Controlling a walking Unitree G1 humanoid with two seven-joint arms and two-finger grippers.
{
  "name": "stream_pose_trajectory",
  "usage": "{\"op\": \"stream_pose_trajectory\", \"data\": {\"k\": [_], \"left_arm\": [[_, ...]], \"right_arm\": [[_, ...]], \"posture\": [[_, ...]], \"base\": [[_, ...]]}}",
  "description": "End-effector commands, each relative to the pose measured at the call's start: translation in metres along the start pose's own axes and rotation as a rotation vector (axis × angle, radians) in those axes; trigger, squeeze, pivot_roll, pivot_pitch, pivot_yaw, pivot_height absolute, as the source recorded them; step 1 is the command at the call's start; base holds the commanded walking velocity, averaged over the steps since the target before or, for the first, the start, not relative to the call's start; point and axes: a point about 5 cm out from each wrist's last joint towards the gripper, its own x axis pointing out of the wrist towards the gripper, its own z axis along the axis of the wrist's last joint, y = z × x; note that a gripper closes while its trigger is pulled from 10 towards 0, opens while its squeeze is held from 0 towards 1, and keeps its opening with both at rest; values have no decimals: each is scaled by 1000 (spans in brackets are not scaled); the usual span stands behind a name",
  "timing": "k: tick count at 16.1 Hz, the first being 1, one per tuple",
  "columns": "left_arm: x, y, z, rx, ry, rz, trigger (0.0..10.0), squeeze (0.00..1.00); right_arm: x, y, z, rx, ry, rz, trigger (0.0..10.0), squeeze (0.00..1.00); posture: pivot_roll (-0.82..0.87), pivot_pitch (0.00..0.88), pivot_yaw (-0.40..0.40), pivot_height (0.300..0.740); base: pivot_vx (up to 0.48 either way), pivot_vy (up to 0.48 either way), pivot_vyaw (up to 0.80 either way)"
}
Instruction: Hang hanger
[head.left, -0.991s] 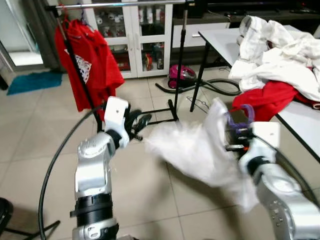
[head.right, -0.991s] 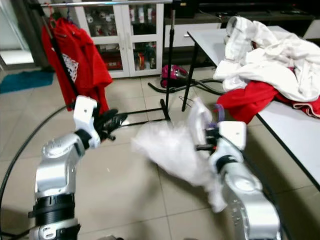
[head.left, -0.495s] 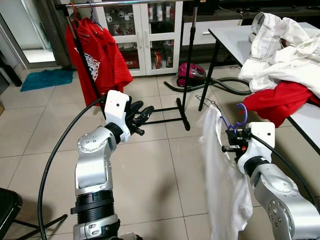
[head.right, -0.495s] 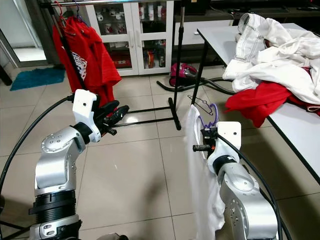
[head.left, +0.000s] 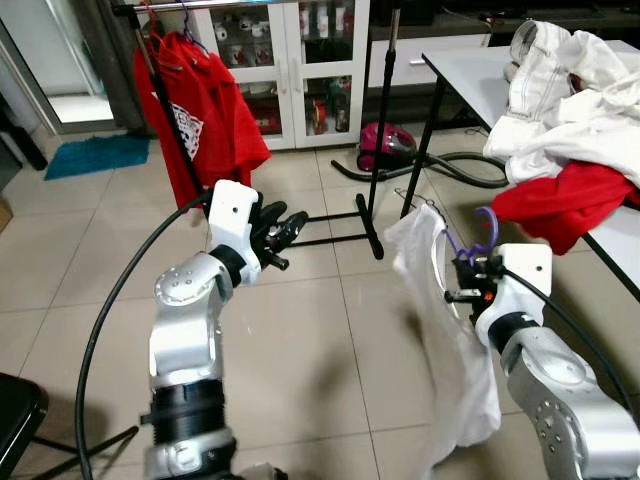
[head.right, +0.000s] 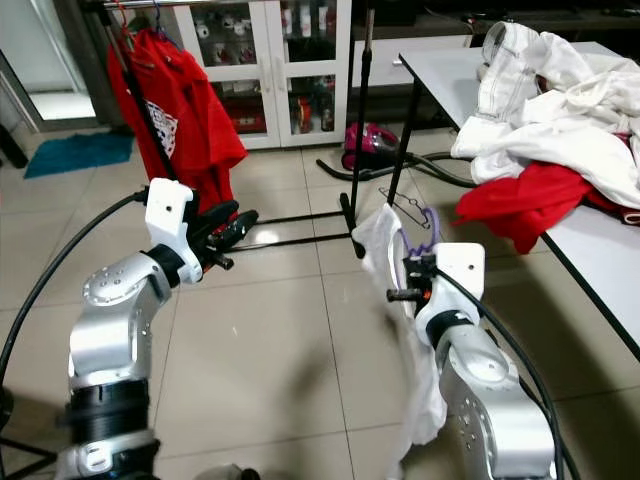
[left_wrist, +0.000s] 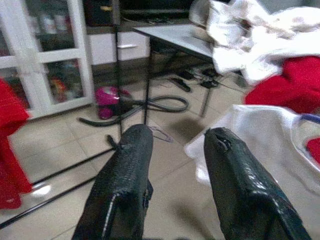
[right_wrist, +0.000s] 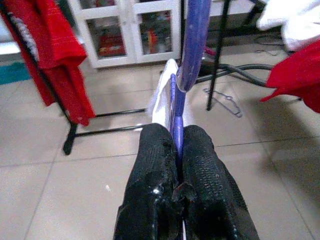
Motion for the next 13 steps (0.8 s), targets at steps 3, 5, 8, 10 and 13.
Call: {"op": "stream_pose_trajectory", "data": {"k": [3, 5, 8, 10, 13], "left_arm": [[1, 9, -35, -19, 114, 111, 10000, 0], [-7, 27, -37, 3, 133, 187, 10000, 0], [-14, 51, -40, 116, 87, 368, 10000, 0], [-35, 70, -86, -7, 210, 527, 10000, 0], [-40, 56, -114, 16, 327, 421, 10000, 0]], "right_arm": [[6, 17, 2, -2, -45, 112, 0, 0], [5, 14, 1, -2, -40, 105, 0, 0], [8, 10, -6, -3, -45, 95, 0, 0], [8, 4, -23, 24, -19, 67, 0, 0], [5, 0, -36, 23, 13, 49, 0, 0]], "posture": [[-6, 0, 28, 740], [-5, 0, 30, 740], [-7, 0, 35, 740], [-7, 0, 34, 740], [-10, 0, 36, 740]], "base": [[0, 0, 0], [0, 0, 0], [0, 0, 0], [0, 0, 0], [0, 0, 0]]}}
